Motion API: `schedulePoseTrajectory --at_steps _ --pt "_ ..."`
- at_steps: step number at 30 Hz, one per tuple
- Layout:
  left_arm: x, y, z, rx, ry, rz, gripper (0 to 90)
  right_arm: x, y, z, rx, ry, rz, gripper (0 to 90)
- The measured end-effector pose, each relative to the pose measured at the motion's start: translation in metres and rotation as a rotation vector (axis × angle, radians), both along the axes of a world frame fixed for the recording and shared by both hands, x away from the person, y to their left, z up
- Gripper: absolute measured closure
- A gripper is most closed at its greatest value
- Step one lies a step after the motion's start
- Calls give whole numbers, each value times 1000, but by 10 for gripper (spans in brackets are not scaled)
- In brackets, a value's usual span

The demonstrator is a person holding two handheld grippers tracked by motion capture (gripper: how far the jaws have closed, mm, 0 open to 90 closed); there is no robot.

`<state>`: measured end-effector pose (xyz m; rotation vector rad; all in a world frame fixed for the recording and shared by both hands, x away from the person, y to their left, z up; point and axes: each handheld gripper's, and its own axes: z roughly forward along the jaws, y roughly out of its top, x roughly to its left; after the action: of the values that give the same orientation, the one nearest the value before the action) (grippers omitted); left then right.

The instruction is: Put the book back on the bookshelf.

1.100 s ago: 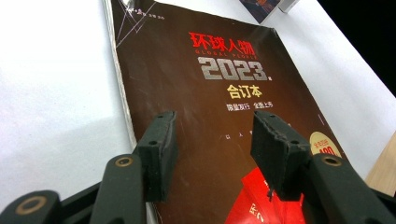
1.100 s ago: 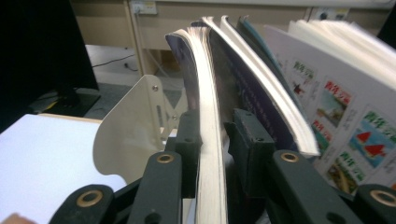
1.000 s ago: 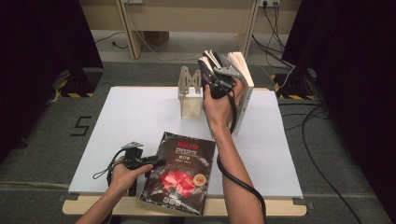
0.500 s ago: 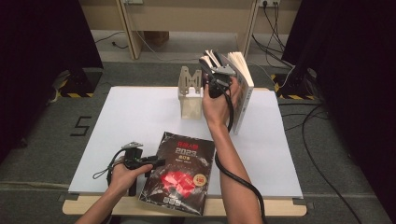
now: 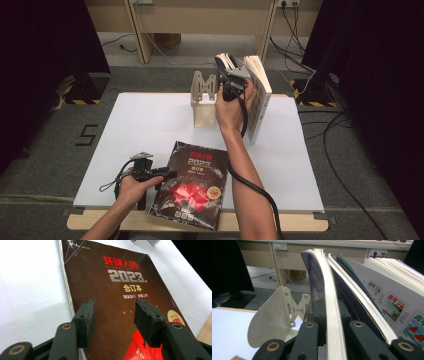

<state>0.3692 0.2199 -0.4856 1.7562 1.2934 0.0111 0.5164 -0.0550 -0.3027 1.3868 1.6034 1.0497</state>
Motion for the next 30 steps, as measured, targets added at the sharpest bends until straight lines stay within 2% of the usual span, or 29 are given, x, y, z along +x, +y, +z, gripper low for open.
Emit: schedulePoseTrajectory --at_steps 6,10,15,17,21,25,30 --pt "-1 -1 0 1 -1 -8 496 1 3 -6 -19 2 -8 829" --pt "-1 -1 -1 0 -2 -9 496 0 2 -8 -11 -12 -20 824" --pt "-1 -1 -2 1 0 -8 496 -4 0 -6 -12 -33 -13 711" --pt "-1 -1 -2 2 -1 -10 496 -9 -1 -4 -20 -42 -4 683" --pt "-2 -2 -1 4 -3 -10 496 -26 -5 -4 4 -56 12 635" --pt "-2 -2 -2 1 -3 -10 496 -45 -13 -8 25 -77 21 633" --pt "-3 -4 -2 3 -1 -16 496 -62 -22 -14 39 -80 14 634"
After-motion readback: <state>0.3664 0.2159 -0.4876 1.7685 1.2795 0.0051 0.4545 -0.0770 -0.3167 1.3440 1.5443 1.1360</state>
